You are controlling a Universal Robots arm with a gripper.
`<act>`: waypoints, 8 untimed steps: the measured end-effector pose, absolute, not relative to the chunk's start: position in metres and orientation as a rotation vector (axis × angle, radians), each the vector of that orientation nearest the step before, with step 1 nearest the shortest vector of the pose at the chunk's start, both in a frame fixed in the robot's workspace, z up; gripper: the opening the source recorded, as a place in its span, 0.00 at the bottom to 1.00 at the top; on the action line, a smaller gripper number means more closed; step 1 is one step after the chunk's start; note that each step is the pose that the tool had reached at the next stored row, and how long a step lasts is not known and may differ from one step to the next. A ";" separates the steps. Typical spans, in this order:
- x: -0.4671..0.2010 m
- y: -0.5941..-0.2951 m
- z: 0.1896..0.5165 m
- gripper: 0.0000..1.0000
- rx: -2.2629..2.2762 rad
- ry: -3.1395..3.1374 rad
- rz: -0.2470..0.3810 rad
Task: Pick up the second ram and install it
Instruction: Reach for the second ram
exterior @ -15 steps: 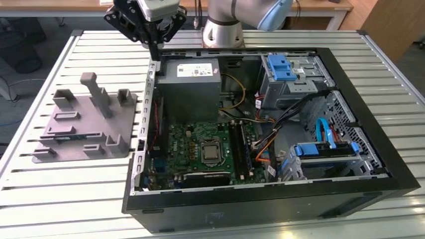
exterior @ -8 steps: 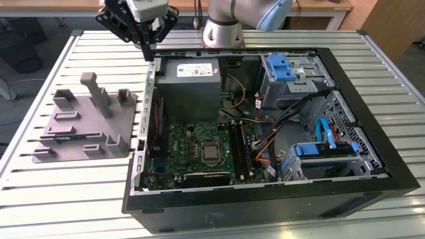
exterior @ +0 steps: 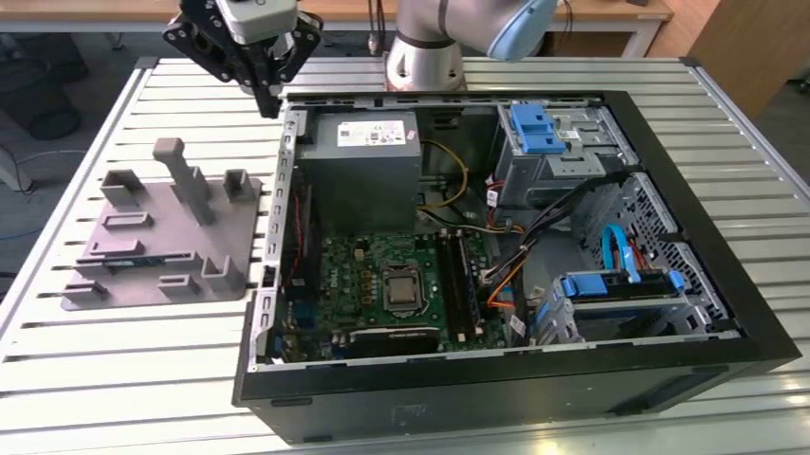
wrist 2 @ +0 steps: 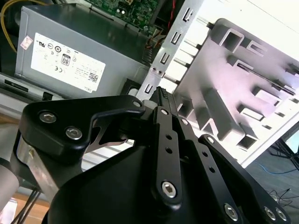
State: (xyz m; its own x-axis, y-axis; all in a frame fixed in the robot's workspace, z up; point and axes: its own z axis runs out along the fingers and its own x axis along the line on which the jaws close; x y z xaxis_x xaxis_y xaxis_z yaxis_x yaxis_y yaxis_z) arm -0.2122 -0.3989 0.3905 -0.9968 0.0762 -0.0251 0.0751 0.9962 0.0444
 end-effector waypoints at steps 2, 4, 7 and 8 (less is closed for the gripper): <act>-0.217 -0.399 0.390 0.10 0.118 3.112 0.068; -0.221 -0.399 0.390 0.10 0.118 3.112 0.068; -0.228 -0.399 0.390 0.10 0.118 3.112 0.068; -0.230 -0.399 0.389 0.10 0.118 3.112 0.068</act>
State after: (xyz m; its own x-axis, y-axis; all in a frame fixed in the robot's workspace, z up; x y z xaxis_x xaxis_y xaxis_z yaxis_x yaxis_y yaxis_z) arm -0.2304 -0.3989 0.3895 -0.9968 0.0762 -0.0250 0.0751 0.9962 0.0443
